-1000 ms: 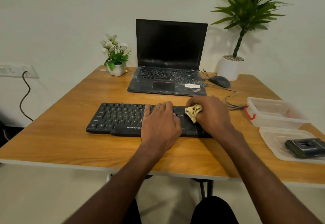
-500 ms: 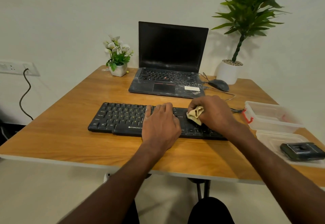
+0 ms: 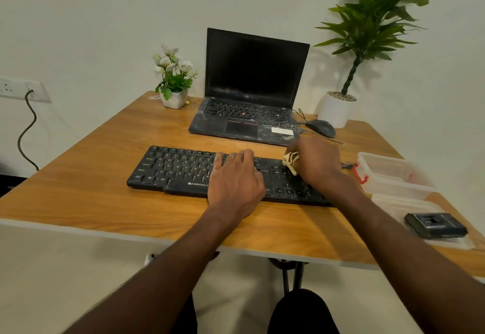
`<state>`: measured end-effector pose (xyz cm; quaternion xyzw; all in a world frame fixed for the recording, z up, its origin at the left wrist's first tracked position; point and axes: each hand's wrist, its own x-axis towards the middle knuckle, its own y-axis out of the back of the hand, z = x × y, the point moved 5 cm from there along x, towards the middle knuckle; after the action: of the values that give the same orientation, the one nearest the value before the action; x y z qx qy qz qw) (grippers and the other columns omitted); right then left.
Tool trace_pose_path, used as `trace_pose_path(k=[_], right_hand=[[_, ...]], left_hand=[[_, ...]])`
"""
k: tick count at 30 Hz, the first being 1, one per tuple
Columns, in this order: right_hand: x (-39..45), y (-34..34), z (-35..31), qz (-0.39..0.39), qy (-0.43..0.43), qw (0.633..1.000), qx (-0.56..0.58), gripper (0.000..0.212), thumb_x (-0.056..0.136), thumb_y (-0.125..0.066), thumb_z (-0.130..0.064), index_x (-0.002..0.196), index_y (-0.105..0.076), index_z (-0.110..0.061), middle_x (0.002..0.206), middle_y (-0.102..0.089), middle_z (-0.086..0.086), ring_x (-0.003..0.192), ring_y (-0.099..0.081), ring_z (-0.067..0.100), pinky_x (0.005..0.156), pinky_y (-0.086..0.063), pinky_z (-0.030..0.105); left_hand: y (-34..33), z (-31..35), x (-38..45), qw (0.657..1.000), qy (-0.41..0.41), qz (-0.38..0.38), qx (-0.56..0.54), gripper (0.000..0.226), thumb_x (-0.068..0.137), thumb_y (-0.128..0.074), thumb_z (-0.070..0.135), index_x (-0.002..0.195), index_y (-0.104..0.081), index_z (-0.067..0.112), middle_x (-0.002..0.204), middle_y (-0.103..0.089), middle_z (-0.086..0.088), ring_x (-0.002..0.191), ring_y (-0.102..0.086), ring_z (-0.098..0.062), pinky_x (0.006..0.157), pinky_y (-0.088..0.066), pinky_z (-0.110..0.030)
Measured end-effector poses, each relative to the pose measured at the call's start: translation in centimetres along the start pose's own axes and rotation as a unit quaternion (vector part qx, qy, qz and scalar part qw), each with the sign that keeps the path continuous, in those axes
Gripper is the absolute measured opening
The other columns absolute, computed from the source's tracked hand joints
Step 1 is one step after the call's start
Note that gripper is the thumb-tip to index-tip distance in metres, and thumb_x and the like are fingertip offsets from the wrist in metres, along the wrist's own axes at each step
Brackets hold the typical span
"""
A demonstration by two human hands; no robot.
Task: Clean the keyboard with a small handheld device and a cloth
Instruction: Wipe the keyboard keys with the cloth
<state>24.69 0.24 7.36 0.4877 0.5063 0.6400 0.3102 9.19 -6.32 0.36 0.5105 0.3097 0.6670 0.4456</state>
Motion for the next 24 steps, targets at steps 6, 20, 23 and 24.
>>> trace_pose_path(k=[6, 20, 23, 24], right_hand=[[0.8, 0.0, -1.2, -0.066, 0.061, 0.986, 0.137, 0.038, 0.085, -0.071, 0.001, 0.108, -0.080, -0.027, 0.113, -0.077, -0.001, 0.107, -0.067, 0.020, 0.090, -0.057, 0.042], [-2.2, 0.5, 2.7, -0.047, -0.002, 0.994, 0.097, 0.038, 0.088, -0.070, -0.005, 0.106, -0.080, -0.037, 0.121, -0.073, -0.003, 0.104, -0.064, 0.021, 0.080, -0.058, 0.042], [-1.3, 1.3, 1.8, -0.026, 0.002, 0.999, -0.022, 0.026, 0.091, -0.073, -0.018, 0.108, -0.078, -0.036, 0.115, -0.073, -0.003, 0.108, -0.064, 0.022, 0.088, -0.053, 0.043], [-1.0, 1.5, 1.5, -0.012, -0.001, 0.998, -0.060, 0.022, 0.091, -0.072, -0.019, 0.108, -0.077, -0.033, 0.114, -0.073, -0.001, 0.109, -0.064, 0.024, 0.091, -0.048, 0.044]], left_hand=[[-0.1, 0.0, 0.0, 1.000, 0.003, 0.006, 0.000, 0.031, 0.106, -0.032, 0.036, 0.124, -0.052, 0.019, 0.119, -0.066, -0.001, 0.119, -0.061, -0.018, 0.127, -0.025, -0.051], [0.0, 0.1, 0.0, 1.000, -0.005, 0.004, 0.000, 0.032, 0.107, -0.031, 0.035, 0.124, -0.052, 0.018, 0.118, -0.066, -0.002, 0.120, -0.061, -0.019, 0.129, -0.024, -0.050], [-0.1, 0.1, -0.1, 1.000, -0.008, 0.000, -0.002, 0.031, 0.107, -0.032, 0.034, 0.124, -0.052, 0.018, 0.119, -0.067, -0.002, 0.119, -0.061, -0.019, 0.129, -0.024, -0.049], [-0.1, 0.1, -0.1, 1.000, -0.007, 0.002, -0.001, 0.031, 0.107, -0.032, 0.034, 0.124, -0.052, 0.018, 0.119, -0.067, -0.002, 0.119, -0.061, -0.019, 0.129, -0.024, -0.049]])
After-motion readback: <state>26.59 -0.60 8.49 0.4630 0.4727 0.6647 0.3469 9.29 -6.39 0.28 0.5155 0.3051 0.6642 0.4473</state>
